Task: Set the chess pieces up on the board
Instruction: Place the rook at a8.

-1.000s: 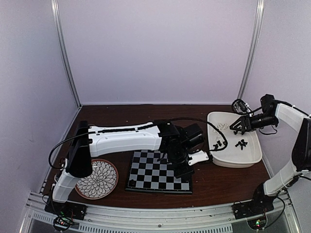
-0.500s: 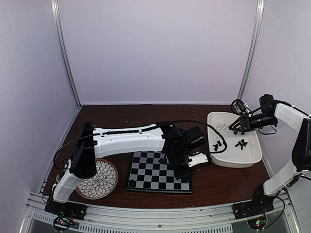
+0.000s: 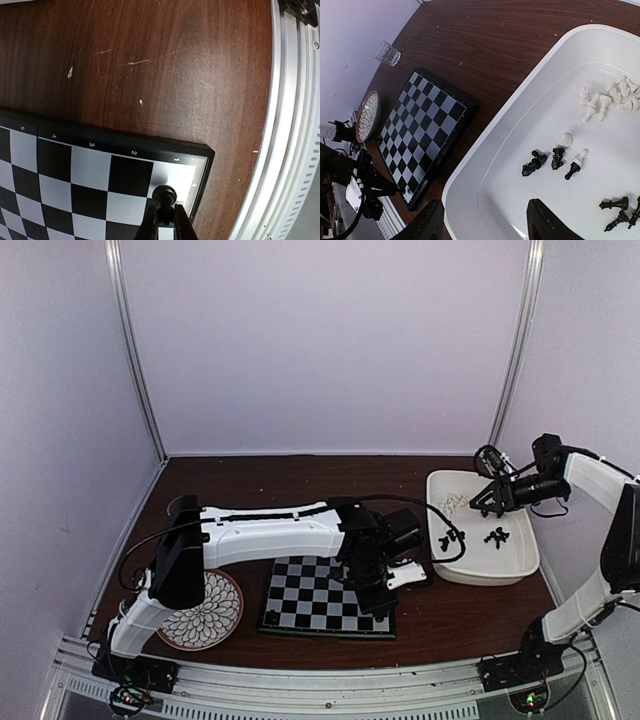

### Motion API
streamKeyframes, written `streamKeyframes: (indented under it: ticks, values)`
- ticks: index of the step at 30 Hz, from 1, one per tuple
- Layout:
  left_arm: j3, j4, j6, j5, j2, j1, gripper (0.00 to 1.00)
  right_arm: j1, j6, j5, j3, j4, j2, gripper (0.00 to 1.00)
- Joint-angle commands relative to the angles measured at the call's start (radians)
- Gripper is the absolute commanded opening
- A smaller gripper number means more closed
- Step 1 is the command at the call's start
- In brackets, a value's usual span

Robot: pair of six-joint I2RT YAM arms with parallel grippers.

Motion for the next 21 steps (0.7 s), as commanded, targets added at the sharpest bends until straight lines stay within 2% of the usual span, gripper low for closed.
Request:
streamKeyframes:
  ticks: [1,21]
  values:
    - [0.025,0.001,-0.037,0.011,0.014,-0.002,0.01,0.013,-0.011,0.005,0.010,-0.013,0.004,0.60]
    - [0.028,0.010,-0.072,0.004,0.038,-0.004,0.01,0.026,-0.015,0.005,0.013,-0.017,-0.001,0.60]
